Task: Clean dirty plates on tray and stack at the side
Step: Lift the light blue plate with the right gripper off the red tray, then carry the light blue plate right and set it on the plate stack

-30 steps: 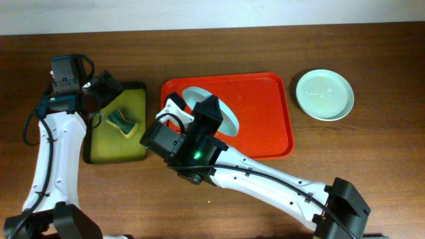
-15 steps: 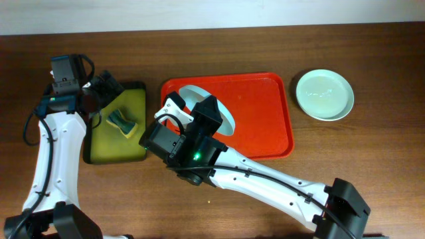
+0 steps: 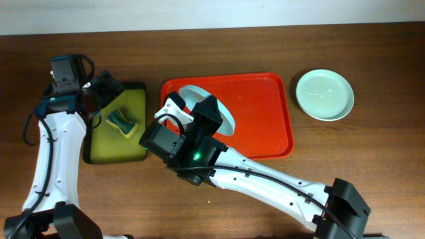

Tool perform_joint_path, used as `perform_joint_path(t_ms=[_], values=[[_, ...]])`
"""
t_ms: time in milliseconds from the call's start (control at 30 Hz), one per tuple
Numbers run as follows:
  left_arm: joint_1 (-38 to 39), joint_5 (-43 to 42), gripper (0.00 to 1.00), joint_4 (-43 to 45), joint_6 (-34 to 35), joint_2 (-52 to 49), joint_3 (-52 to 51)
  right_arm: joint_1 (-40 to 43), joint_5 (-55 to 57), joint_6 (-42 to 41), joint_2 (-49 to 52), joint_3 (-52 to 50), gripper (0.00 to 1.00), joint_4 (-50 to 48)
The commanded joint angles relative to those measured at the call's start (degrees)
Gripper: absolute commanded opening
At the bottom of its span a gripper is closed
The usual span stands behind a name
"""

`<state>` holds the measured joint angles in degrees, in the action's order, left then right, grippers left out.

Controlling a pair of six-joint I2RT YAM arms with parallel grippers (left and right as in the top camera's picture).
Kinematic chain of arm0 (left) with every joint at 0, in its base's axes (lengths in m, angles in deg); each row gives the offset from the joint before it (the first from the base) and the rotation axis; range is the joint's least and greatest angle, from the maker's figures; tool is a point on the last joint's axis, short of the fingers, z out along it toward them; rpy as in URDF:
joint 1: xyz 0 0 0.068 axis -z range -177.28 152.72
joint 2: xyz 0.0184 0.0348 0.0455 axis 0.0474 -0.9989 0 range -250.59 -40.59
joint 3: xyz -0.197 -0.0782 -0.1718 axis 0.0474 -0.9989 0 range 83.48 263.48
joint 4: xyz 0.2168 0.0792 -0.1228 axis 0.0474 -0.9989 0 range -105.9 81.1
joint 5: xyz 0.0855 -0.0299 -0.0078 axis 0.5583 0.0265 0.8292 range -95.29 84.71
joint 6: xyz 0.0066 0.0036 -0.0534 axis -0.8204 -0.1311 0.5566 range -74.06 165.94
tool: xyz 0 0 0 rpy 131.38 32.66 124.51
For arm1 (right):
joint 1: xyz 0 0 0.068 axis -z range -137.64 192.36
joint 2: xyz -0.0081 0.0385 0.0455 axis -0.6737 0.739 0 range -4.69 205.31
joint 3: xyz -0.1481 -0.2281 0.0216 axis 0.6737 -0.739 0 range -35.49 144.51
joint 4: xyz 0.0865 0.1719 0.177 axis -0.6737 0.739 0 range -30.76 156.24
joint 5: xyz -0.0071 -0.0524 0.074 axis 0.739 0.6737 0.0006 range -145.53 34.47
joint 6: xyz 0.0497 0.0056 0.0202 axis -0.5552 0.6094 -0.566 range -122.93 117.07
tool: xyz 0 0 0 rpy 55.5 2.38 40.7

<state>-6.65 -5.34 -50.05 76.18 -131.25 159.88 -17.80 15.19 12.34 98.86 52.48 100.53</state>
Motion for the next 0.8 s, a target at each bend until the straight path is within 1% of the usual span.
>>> perform_joint_path(t_ms=[0,467,500,533,567,600,633,700,733,767], values=[[-0.17,-0.2,0.99,-0.07,-0.52,0.04,0.57,-0.46,1.97,-0.79,-1.29,1.2,0.04,-0.17],[-0.17,-0.2,0.99,-0.07,-0.52,0.04,0.57,0.24,1.73,-1.22,-1.18,1.18,0.04,-0.15],[-0.17,-0.2,0.99,-0.07,-0.52,0.04,0.57,0.55,0.02,-2.73,-1.18,1.18,0.04,-0.13],[-0.17,-0.2,0.99,-0.07,-0.52,0.04,0.57,1.55,-8.52,-4.44,-1.18,0.98,0.04,0.35],[-0.17,-0.2,0.99,-0.07,-0.52,0.04,0.57,2.86,-15.91,-4.44,-1.14,0.63,0.04,1.05],[-0.17,-0.2,0.99,-0.07,-0.52,0.04,0.57,4.52,-20.09,-5.07,-0.85,0.44,0.04,2.54],[-0.17,-0.2,0.99,-0.07,-0.52,0.04,0.57,6.71,-20.94,-8.0,-0.85,0.44,0.04,3.48],[-0.17,-0.2,0.99,-0.07,-0.52,0.04,0.57,9.29,-18.38,-8.59,-1.7,0.44,0.04,3.48],[-0.17,-0.2,0.99,-0.07,-0.52,0.04,0.57,11.72,-19.3,-12.31,-1.73,0.44,0.04,3.23],[-0.17,-0.2,0.99,-0.07,-0.52,0.04,0.57,15.67,-27.36,-14.73,-1.25,0.42,0.04,3.06]])
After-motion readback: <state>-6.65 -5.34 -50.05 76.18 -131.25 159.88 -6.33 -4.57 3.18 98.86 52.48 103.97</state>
